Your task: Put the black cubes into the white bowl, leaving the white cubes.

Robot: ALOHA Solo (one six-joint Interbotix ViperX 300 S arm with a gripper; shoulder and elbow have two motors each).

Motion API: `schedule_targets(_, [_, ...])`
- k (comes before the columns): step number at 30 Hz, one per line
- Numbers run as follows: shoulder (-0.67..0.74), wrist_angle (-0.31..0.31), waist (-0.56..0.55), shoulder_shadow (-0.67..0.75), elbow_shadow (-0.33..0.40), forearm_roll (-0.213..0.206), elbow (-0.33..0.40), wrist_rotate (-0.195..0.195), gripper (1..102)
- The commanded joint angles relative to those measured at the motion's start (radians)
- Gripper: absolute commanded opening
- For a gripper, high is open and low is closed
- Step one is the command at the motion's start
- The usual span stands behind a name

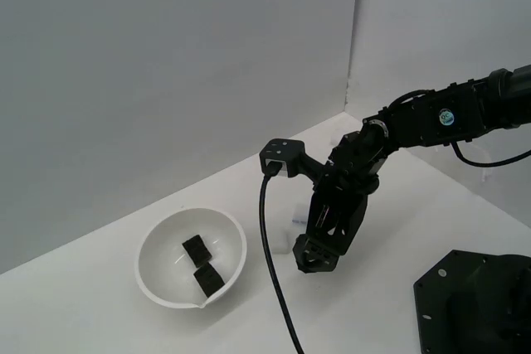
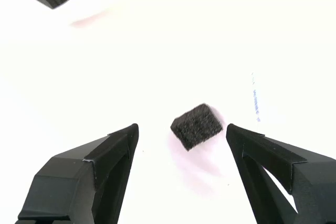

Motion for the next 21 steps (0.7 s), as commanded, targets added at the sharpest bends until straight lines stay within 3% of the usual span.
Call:
schedule_targets(1, [0.002,0.006,-0.017,0.008,-0.005,-0.021,-0.005,0.006,94])
schedule_targets(16, [-0.051,0.006,-0.018,-0.044,-0.038,-0.021,-0.037,0.006,93])
schedule_targets(18, [-0.057,0.006,-0.017,-0.051,-0.040,-0.021,-0.038,0.006,88])
schedule_targets(21, [-0.058,0.006,-0.017,-0.051,-0.040,-0.021,-0.038,0.006,68])
